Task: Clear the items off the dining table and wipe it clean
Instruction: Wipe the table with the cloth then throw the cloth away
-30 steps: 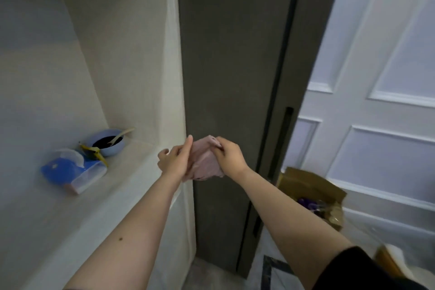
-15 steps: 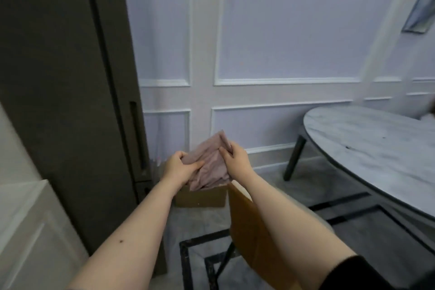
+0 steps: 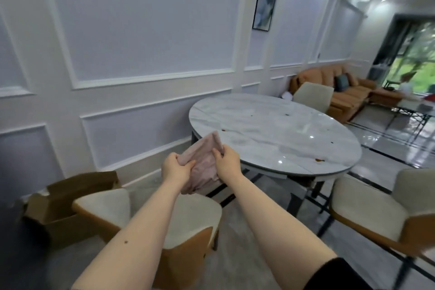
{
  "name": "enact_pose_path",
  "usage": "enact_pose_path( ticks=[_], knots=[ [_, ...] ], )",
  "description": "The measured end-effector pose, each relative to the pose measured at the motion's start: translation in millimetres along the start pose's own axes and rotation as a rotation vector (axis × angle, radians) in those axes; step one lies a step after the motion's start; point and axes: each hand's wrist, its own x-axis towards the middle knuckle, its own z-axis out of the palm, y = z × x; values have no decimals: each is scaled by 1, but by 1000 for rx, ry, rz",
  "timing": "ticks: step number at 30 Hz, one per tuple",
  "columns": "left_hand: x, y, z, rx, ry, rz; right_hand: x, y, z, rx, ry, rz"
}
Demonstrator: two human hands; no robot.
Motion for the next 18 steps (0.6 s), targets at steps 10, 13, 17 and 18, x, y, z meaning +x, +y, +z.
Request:
enact_pose_path(
  ticks=[10,13,17,18],
  knots=[
    [-12,70,164,-42,43,-30,67,99,-135,-36,119,70],
    [1,78,203,28,12,-39,91,125,-153,-40,139,121],
    [19,82,246,62,-44,-43,123,152,-169,-70,146,131],
    [28,82,258,65,-53,-43,135,161,-172,-71,149,136]
  ],
)
